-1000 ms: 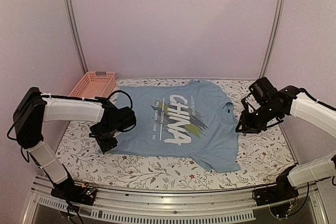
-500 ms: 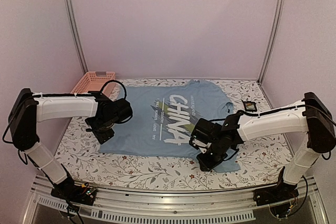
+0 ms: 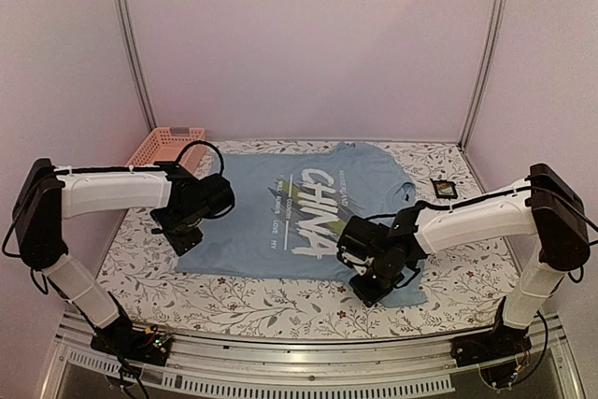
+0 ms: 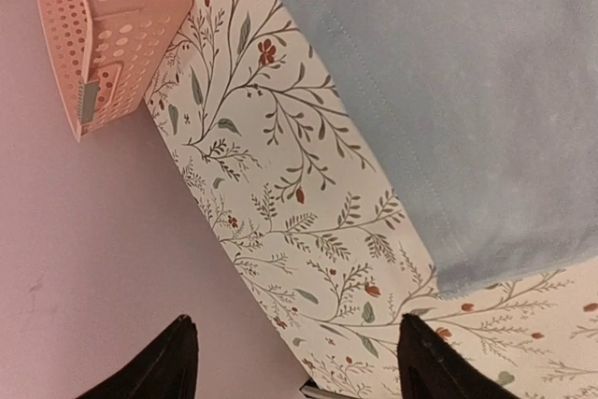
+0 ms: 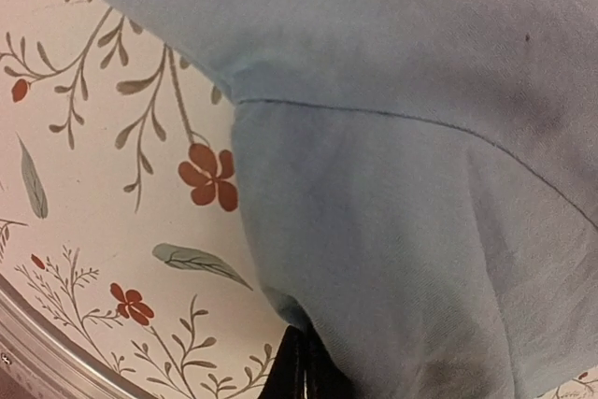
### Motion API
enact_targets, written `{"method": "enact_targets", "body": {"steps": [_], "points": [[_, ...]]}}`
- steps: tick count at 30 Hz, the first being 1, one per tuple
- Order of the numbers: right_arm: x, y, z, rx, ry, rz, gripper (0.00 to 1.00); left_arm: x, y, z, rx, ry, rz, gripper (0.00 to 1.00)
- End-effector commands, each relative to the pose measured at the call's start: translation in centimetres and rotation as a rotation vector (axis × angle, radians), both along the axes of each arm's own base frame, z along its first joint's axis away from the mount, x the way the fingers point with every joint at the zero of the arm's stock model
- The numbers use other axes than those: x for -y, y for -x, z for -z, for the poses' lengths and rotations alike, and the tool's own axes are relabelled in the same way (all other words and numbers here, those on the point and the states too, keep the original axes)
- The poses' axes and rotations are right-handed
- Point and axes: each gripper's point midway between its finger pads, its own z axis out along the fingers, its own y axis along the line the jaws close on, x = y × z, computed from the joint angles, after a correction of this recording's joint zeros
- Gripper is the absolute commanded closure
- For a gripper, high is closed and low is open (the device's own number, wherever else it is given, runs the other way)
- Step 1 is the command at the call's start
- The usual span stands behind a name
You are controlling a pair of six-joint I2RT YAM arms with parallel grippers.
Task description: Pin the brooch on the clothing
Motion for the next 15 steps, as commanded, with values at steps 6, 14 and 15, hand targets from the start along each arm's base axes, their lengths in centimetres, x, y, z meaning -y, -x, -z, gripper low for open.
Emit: {"method": "enact_targets", "body": {"steps": [6,14,15], "points": [[-5.4,8.6,-2.4,-0.374,-0.307,-0.302,1.0,-0.2,-0.2,-0.3,0.019,0.018,-0.002,0.27],[-6.9,9.1,-2.9,-0.426,-0.345,-0.354,0.95,0.1,-0.2,0.0,0.007,0.029,0.01,0.27],[-6.9,9.1,-3.0,-0.427,-0.344,-0.357,0.9,0.1,-0.2,0.0,0.007,0.03,0.013,0.27]]}}
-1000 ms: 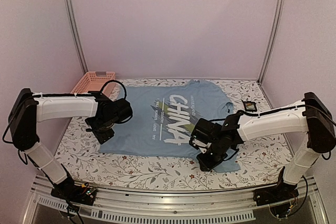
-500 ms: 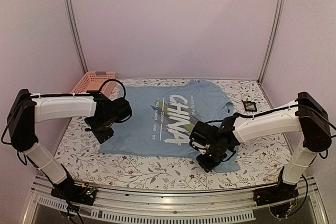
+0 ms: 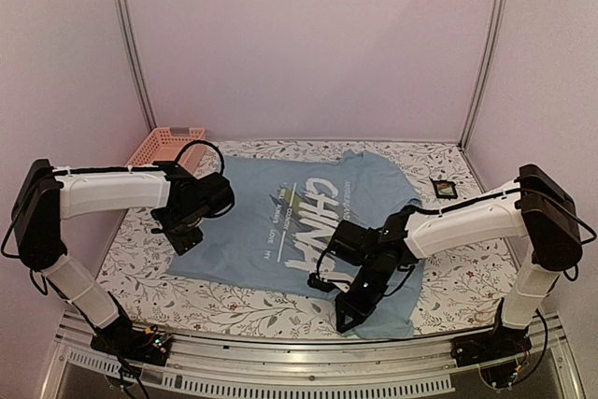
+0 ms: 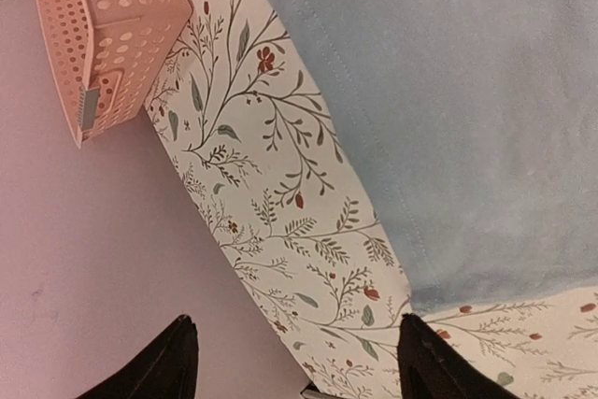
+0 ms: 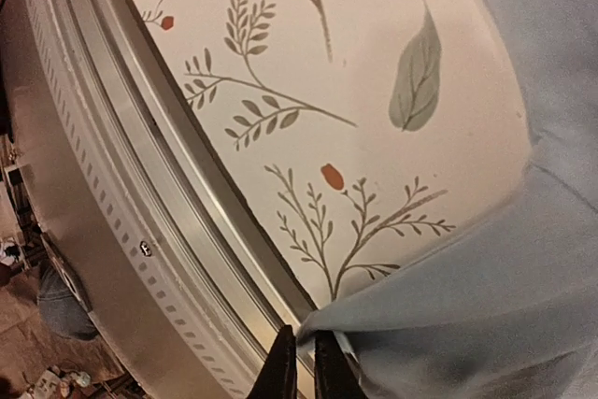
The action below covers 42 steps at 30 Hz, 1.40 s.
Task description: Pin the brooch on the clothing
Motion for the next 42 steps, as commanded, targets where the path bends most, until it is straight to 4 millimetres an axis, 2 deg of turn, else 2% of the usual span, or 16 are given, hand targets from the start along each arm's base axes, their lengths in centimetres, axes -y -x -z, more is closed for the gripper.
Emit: {"method": "enact_targets", "body": {"steps": [1,3,6,8,10,12,14,16,18,20,22,26,30,33,36,42], "points": [[-1.2,0.9,-1.3,-0.05,-0.059,-0.054,0.83,-0.1,-0.1,0.1,0.0,0.018,0.001,0.27],[-1.5,0.7,-2.1,-0.037,-0.074,-0.065,0.75,0.2,-0.3,0.2,-0.004,0.025,0.005,0.27],[-3.2,-0.7,-5.6,0.01,-0.176,-0.062,0.67,1.2,-1.2,-0.1,0.009,0.046,0.029,0.27],[-4.1,-2.9,-8.3,0.047,-0.269,-0.02,0.64,2.9,-2.6,-0.6,0.047,0.123,0.049,0.27],[-3.8,-6.3,-10.4,0.108,-0.324,0.08,0.64,5.6,-4.4,-1.3,0.1,0.255,0.077,0.27],[-1.5,-11.0,-10.5,0.18,-0.289,0.258,0.63,8.3,-5.9,-1.8,0.148,0.385,0.109,0.28],[2.6,-16.1,-9.5,0.263,-0.197,0.47,0.7,9.8,-7.6,-1.8,0.205,0.485,0.116,0.29],[7.4,-20.1,-8.0,0.314,-0.088,0.678,0.82,9.5,-9.8,-1.4,0.266,0.56,0.061,0.33],[10.7,-22.4,-7.0,0.351,-0.023,0.803,0.91,8.4,-11.1,0.1,0.278,0.578,-0.02,0.42],[12.3,-23.1,-6.0,0.389,0.031,0.843,0.94,7.1,-11.5,2.0,0.273,0.549,-0.09,0.51],[13.5,-23.0,-4.7,0.398,0.085,0.853,0.95,6.1,-11.0,4.1,0.251,0.512,-0.144,0.55],[15.6,-21.6,-0.8,0.358,0.2,0.858,0.97,4.9,-7.9,7.6,0.173,0.505,-0.226,0.56],[17.7,-19.9,1.8,0.325,0.286,0.879,0.97,5.2,-5.1,8.8,0.145,0.597,-0.339,0.61],[19.1,-19.0,2.7,0.298,0.315,0.905,0.97,5.4,-3.1,8.9,0.194,0.71,-0.458,0.59],[20.0,-18.4,3.1,0.287,0.331,0.918,0.97,5.2,-0.7,9.8,0.189,0.787,-0.555,0.58],[19.9,-18.0,2.6,0.285,0.306,0.917,0.97,4.0,3.7,11.3,0.162,0.719,-0.652,0.58]]}}
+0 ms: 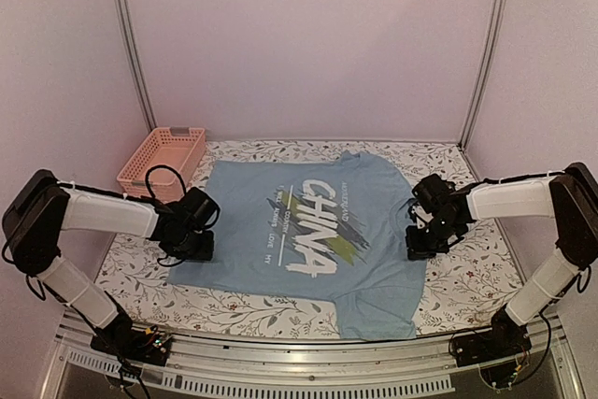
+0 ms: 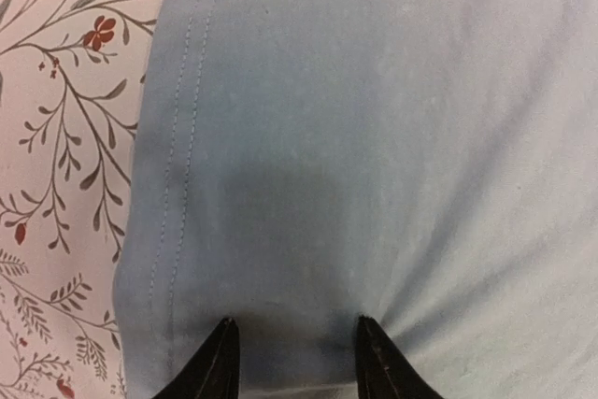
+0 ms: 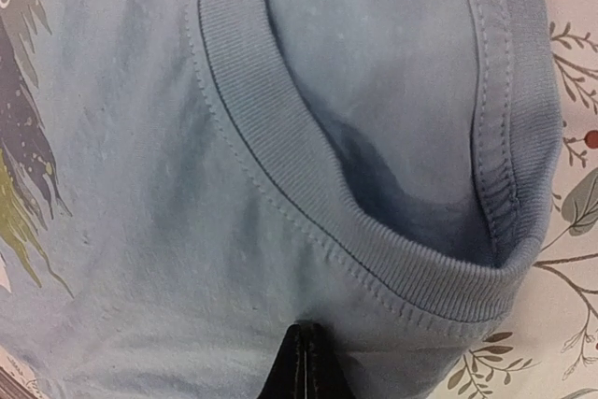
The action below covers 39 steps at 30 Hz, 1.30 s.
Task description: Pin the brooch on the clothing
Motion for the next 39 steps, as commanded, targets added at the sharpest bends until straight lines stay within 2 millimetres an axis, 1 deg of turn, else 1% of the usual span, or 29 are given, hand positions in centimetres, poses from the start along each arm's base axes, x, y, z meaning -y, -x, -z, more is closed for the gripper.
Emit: {"method": "enact_targets", "body": {"steps": [1,4,8,9,11,12,13,15,17,18,20,21,22,23,24,25,26,27,28,29,30,31,32,33,34,35,36,37,39], "points": [[1.2,1.4,0.6,-0.039,0.034,0.014,0.97,-0.6,5.3,2.4,-0.13,-0.01,-0.082,0.57],[1.1,1.8,0.5,-0.057,0.026,0.009,0.97,-0.9,7.0,2.3,-0.137,-0.007,-0.112,0.57],[1.2,2.8,-0.2,-0.086,0.016,0.003,0.96,-1.1,8.3,1.4,-0.125,0.038,-0.141,0.57],[1.2,2.9,-0.7,-0.084,0.014,0.0,0.95,-1.1,8.5,1.1,-0.119,0.055,-0.15,0.57],[0.8,2.3,-2.1,-0.063,0.001,-0.012,0.94,-1.3,8.5,0.3,-0.095,0.07,-0.159,0.57],[0.3,1.7,-3.0,-0.044,-0.018,-0.025,0.93,-1.4,8.1,-0.4,-0.07,0.065,-0.159,0.56],[-0.4,0.7,-4.3,-0.012,-0.041,-0.044,0.92,-1.5,7.4,-1.3,-0.031,0.05,-0.15,0.56],[-1.7,-2.2,-7.2,0.074,-0.065,-0.079,0.9,-1.1,5.0,-4.0,0.071,0.021,-0.115,0.52],[-2.6,-6.1,-9.9,0.165,-0.064,-0.097,0.88,0.0,2.2,-7.1,0.176,0.003,-0.065,0.46],[-3.1,-8.5,-11.8,0.231,-0.065,-0.111,0.87,0.6,0.7,-8.5,0.224,-0.004,-0.04,0.43],[-4.3,-13.4,-13.5,0.312,-0.065,-0.122,0.85,1.9,-2.2,-10.9,0.301,-0.015,0.02,0.41],[-4.9,-15.9,-15.1,0.373,-0.074,-0.123,0.83,2.5,-3.3,-11.4,0.321,-0.018,0.041,0.41],[-5.5,-18.3,-14.7,0.392,-0.068,-0.132,0.81,3.0,-4.3,-11.8,0.336,-0.019,0.056,0.4],[-6.0,-20.7,-16.0,0.442,-0.081,-0.132,0.79,3.4,-5.2,-12.1,0.345,-0.019,0.074,0.39],[-6.5,-22.9,-16.1,0.465,-0.092,-0.129,0.76,3.8,-6.0,-12.1,0.348,-0.019,0.091,0.38],[-7.0,-24.9,-17.0,0.502,-0.098,-0.129,0.69,4.2,-6.8,-12.3,0.357,-0.021,0.106,0.36],[-7.7,-27.1,-15.7,0.504,-0.094,-0.133,0.63,4.6,-7.6,-12.4,0.367,-0.019,0.118,0.32],[-8.3,-28.9,-15.0,0.519,-0.093,-0.14,0.57,4.9,-8.1,-12.2,0.365,-0.024,0.13,0.29],[-9.2,-30.9,-16.9,0.584,-0.112,-0.156,0.5,5.1,-8.6,-12.1,0.367,-0.02,0.138,0.26],[-9.8,-32.6,-15.1,0.587,-0.111,-0.163,0.44,5.2,-8.9,-12.0,0.366,-0.018,0.148,0.25],[-10.3,-33.8,-14.9,0.616,-0.117,-0.17,0.41,5.4,-9.2,-11.8,0.366,-0.015,0.158,0.24],[-10.8,-35.0,-13.5,0.631,-0.121,-0.175,0.37,5.7,-9.4,-11.5,0.36,-0.012,0.171,0.24],[-11.2,-36.0,-12.8,0.661,-0.129,-0.184,0.34,5.8,-9.5,-11.0,0.35,-0.014,0.182,0.24],[-11.6,-36.8,-11.1,0.674,-0.132,-0.189,0.31,6.0,-9.5,-10.6,0.34,-0.014,0.193,0.24],[-11.9,-37.5,-10.5,0.701,-0.143,-0.188,0.3,6.2,-9.5,-10.2,0.327,-0.015,0.204,0.24],[-12.2,-38.1,-10.5,0.725,-0.168,-0.18,0.29,6.4,-9.5,-9.8,0.314,-0.017,0.214,0.24],[-12.6,-38.5,-9.8,0.738,-0.185,-0.178,0.29,6.5,-9.4,-9.4,0.3,-0.018,0.223,0.24],[-12.8,-38.9,-9.6,0.757,-0.201,-0.168,0.29,6.5,-9.4,-9.0,0.29,-0.019,0.227,0.24],[-13.0,-39.6,-9.4,0.774,-0.22,-0.141,0.33,6.7,-9.3,-8.5,0.277,-0.02,0.236,0.24]]}}
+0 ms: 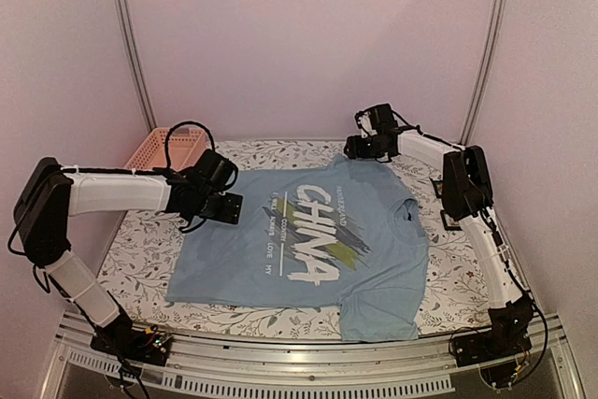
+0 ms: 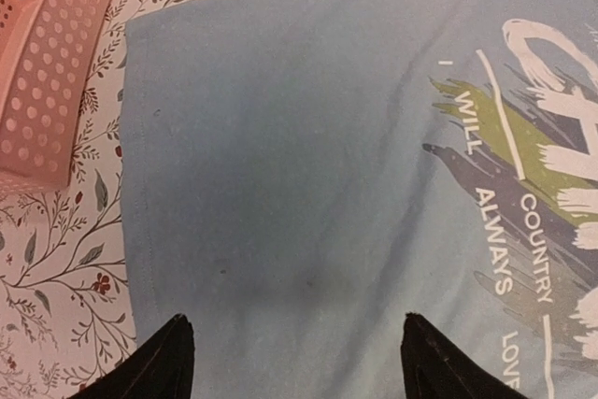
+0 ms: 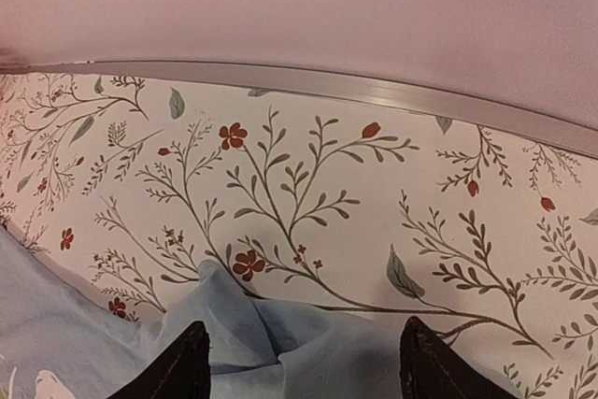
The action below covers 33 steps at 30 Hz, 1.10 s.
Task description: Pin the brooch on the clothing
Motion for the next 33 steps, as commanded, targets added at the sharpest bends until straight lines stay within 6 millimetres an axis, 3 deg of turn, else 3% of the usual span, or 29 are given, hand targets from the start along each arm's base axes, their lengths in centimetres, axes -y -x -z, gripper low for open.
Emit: {"method": "enact_targets", "body": {"steps": [1,8,10,12,21,24,28,31,32,33], "points": [[-1.3,-2.7,-1.7,0.124,-0.095,0.01,0.36,1.0,-0.7,0.0,-0.002,0.012,0.049,0.24],[0.1,-0.9,3.2,-0.036,-0.039,0.066,0.75,0.7,-0.8,0.1,-0.003,-0.027,0.06,0.25],[0.4,-0.1,3.6,-0.06,-0.015,0.059,0.87,0.6,-0.8,0.1,-0.004,-0.035,0.065,0.25],[0.5,0.4,2.2,-0.057,-0.007,0.042,0.99,0.6,-0.8,0.2,-0.008,-0.041,0.067,0.25],[-0.2,3.9,-2.5,-0.07,-0.017,-0.033,1.0,0.2,-0.5,0.1,-0.01,-0.051,0.059,0.25],[-0.5,6.3,-1.8,-0.087,-0.002,-0.046,1.0,-0.1,-0.3,-0.1,-0.006,-0.052,0.051,0.25],[-1.3,11.4,-1.1,-0.126,-0.016,-0.078,1.0,-0.8,0.1,-0.1,-0.002,-0.073,0.043,0.25],[-1.8,15.7,1.3,-0.189,-0.015,-0.091,1.0,-1.2,0.3,-0.1,-0.002,-0.087,0.039,0.25],[-2.2,17.2,1.2,-0.194,-0.024,-0.103,1.0,-1.3,0.3,-0.1,-0.001,-0.089,0.039,0.25],[-2.1,19.1,2.7,-0.235,-0.017,-0.109,1.0,-1.3,0.4,0.0,-0.002,-0.091,0.038,0.25]]}}
